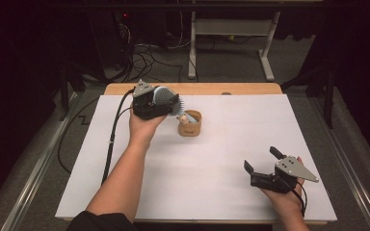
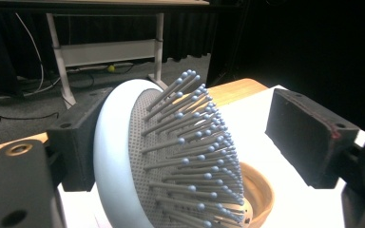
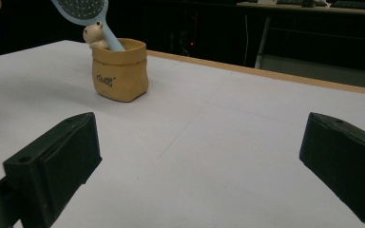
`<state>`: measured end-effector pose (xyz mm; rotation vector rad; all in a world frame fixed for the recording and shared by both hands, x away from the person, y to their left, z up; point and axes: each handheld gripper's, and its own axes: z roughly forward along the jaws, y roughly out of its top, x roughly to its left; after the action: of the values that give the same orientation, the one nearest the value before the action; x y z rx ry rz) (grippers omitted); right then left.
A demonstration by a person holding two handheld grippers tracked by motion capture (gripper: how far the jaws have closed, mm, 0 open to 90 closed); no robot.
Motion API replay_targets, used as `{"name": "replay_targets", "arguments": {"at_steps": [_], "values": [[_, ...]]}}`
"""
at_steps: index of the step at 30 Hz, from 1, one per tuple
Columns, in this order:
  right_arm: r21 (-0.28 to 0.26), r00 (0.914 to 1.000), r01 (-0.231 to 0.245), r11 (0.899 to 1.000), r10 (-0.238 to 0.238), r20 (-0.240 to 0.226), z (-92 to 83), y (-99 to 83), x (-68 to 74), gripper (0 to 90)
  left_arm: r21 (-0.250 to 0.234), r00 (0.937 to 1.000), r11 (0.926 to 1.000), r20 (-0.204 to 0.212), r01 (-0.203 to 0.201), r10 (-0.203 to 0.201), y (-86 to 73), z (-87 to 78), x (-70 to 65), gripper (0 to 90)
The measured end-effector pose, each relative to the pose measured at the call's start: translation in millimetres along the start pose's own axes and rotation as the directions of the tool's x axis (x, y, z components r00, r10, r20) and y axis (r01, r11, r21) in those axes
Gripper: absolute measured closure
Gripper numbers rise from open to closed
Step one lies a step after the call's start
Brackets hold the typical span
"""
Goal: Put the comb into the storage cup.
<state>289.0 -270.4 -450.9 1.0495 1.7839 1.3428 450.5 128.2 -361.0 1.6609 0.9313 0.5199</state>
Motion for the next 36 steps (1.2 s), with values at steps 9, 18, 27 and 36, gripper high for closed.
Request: {"name": "replay_targets", "arguments": {"at_steps": [9,18,27,36], "values": [[0.001,1.0,0.0,1.0,0.0,0.001,0.1,-0.1,0.0,0.2,0.006,1.0,0.9999,-0.004,-0.009,0.009,-0.1,-0.7,1.9,15.9],[0.0,1.0,-0.001,1.0,0.001,0.003,-0.2,0.1,0.0,0.2,0.007,0.9998,0.9999,-0.013,-0.012,0.012,0.5,-1.9,1.7,11.7],[0.001,1.0,-0.001,1.0,0.001,0.003,0.0,-0.1,0.1,0.2,0.005,0.9996,0.9997,-0.014,-0.024,0.024,0.9,-6.1,2.1,0.0],[0.007,1.0,0.004,1.0,-0.004,0.004,0.8,-0.7,0.7,0.2,-0.021,0.9998,0.9997,-0.016,-0.015,0.015,1.6,-18.0,4.6,0.0]]}}
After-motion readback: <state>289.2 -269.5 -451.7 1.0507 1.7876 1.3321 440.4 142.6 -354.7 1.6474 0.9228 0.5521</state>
